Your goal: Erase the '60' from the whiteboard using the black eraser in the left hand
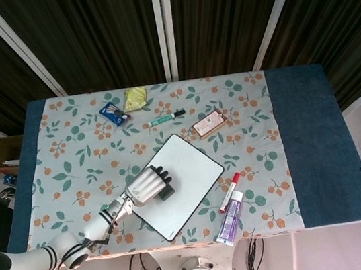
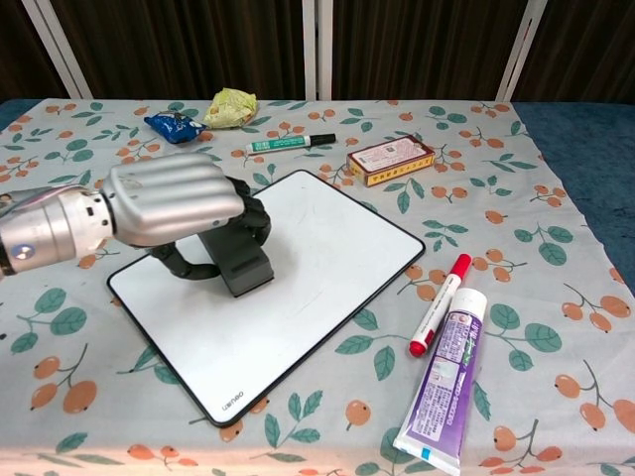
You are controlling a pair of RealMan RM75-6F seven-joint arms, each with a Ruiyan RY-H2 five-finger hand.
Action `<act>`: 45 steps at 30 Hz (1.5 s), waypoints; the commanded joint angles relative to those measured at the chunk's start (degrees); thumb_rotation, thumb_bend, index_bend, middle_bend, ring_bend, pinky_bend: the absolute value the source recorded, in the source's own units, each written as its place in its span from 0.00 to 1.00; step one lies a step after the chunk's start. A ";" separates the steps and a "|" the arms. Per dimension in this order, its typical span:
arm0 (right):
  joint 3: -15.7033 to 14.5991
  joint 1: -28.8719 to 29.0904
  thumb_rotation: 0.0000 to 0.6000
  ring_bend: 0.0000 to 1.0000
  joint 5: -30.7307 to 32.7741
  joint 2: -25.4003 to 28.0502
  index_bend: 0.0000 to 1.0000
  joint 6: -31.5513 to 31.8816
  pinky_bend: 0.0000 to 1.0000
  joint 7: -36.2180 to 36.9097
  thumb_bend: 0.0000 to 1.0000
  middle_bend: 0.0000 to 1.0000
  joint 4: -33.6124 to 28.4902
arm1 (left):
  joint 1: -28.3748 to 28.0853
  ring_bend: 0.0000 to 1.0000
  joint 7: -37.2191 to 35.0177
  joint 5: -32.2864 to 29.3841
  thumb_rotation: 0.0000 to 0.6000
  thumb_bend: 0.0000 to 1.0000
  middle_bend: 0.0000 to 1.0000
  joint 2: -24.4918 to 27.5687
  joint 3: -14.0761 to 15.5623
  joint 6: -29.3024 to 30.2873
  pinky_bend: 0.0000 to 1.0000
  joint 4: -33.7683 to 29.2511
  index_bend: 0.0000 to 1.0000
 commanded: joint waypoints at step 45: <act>-0.52 -0.51 1.00 0.00 -0.35 0.29 0.00 0.84 0.00 -1.43 0.22 0.00 -0.98 | 7.05 0.08 -14.42 -9.51 1.00 0.25 0.06 6.39 -2.53 -0.24 0.25 14.57 0.05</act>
